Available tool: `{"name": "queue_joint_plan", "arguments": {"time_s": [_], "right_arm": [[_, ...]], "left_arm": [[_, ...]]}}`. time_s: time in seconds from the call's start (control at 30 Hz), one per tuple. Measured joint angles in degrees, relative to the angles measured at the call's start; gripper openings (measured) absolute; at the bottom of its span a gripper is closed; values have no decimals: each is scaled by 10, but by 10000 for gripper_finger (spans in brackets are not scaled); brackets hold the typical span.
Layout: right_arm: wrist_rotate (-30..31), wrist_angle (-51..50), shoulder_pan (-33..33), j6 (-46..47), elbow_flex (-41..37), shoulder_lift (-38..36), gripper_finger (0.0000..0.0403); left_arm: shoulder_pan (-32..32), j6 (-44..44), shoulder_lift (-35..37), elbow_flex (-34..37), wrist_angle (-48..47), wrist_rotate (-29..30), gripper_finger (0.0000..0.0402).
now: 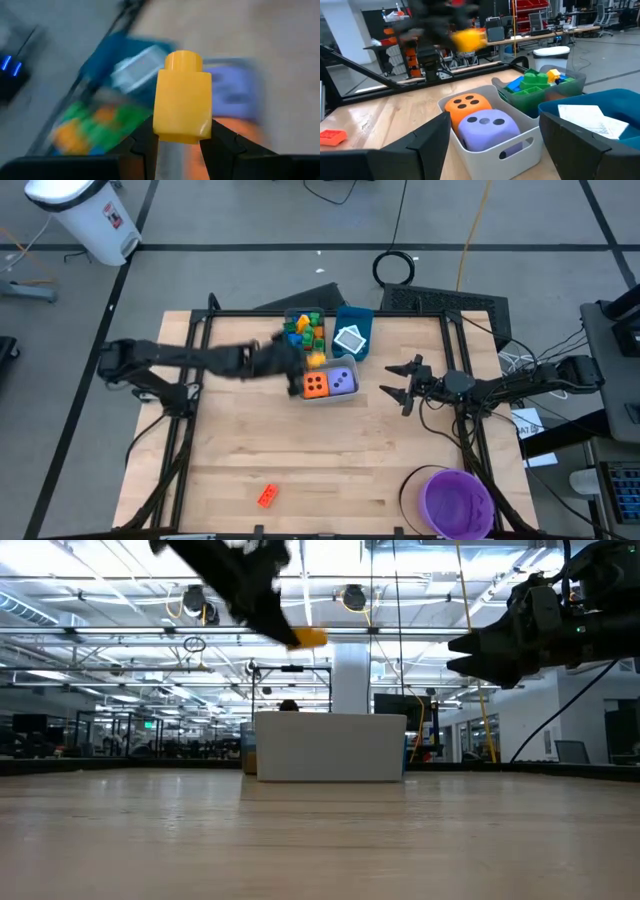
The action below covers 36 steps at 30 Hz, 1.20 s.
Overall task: Pick & Place Toys
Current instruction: Put the yellow game piece into the black bin, then put the orange game piece into the black bin
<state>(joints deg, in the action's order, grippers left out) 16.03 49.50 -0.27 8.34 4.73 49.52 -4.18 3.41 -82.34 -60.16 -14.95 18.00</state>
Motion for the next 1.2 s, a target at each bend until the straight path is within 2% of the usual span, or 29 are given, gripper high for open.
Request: {"name": "queue_joint_plan", "arguments": {"time_s": [0.13, 0.23, 0.4, 0.43, 0.5, 0.67, 0.77, 0.83, 0.9, 1.0, 1.2], "right_arm": [[1, 0, 0, -2, 0, 0, 279], [2, 0, 0, -5, 0, 0, 279], [3, 7, 0, -10, 0, 0, 279], [3, 8, 0, -11, 0, 0, 279], [3, 7, 0, -11, 0, 0, 279], [3, 8, 0, -11, 0, 0, 279], [3, 8, 0, -11, 0, 0, 279], [3, 6, 0, -11, 0, 0, 279], [3, 6, 0, -11, 0, 0, 279], [3, 5, 0, -11, 0, 0, 279], [3, 4, 0, -15, 0, 0, 279]], "left_arm": [[-130, -55, 0, 45, 42, -38, 121], [-195, -99, -16, 69, 63, -72, 121], [-237, -160, -41, 75, 63, -74, 121], [-238, -160, -45, 76, 62, -74, 129], [-237, -159, -53, 76, 73, -75, 172], [-223, -133, -52, 75, 82, -75, 306], [-214, -127, -34, 69, 74, -75, 362], [-200, -129, -13, 62, 59, -75, 387], [-174, -124, 15, 61, 27, -75, 392], [-114, -126, 52, 61, -3, -77, 378], [62, -183, 80, 60, -56, -121, 347]]}}
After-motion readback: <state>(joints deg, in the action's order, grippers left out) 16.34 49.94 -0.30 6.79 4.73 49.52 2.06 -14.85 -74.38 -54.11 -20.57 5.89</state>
